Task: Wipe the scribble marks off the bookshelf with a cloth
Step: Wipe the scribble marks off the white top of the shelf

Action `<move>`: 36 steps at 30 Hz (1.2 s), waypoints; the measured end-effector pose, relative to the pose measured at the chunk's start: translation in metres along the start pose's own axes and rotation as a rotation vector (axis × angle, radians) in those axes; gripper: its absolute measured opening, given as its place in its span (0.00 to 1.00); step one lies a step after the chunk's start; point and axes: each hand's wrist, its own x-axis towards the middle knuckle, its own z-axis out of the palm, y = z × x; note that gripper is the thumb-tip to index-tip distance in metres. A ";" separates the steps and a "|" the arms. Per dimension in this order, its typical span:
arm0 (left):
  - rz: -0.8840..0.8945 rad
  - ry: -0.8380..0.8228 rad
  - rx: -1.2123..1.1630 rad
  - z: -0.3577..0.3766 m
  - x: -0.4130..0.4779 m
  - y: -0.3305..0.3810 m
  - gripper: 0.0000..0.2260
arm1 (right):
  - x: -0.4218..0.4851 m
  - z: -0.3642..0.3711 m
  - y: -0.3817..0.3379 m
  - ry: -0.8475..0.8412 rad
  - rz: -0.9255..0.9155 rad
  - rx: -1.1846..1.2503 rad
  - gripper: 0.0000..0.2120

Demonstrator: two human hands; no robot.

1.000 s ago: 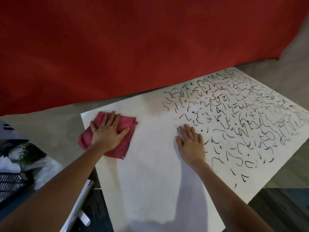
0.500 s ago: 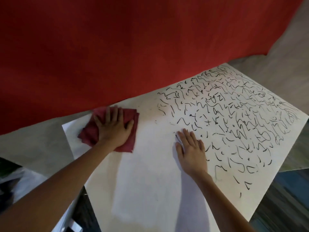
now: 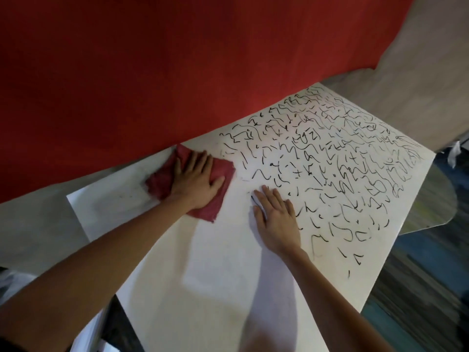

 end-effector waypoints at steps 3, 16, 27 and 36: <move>0.293 -0.024 0.094 0.007 -0.051 0.000 0.44 | -0.002 0.002 0.001 0.011 -0.002 0.018 0.37; 0.168 -0.017 0.039 0.005 -0.027 0.017 0.33 | -0.003 0.002 0.003 0.016 0.009 0.050 0.28; 0.066 -0.003 -0.013 -0.002 0.019 0.006 0.31 | -0.002 0.002 0.004 0.043 0.005 0.056 0.27; 0.354 0.042 0.030 0.016 -0.082 -0.007 0.41 | 0.000 0.002 0.005 0.050 0.007 0.059 0.26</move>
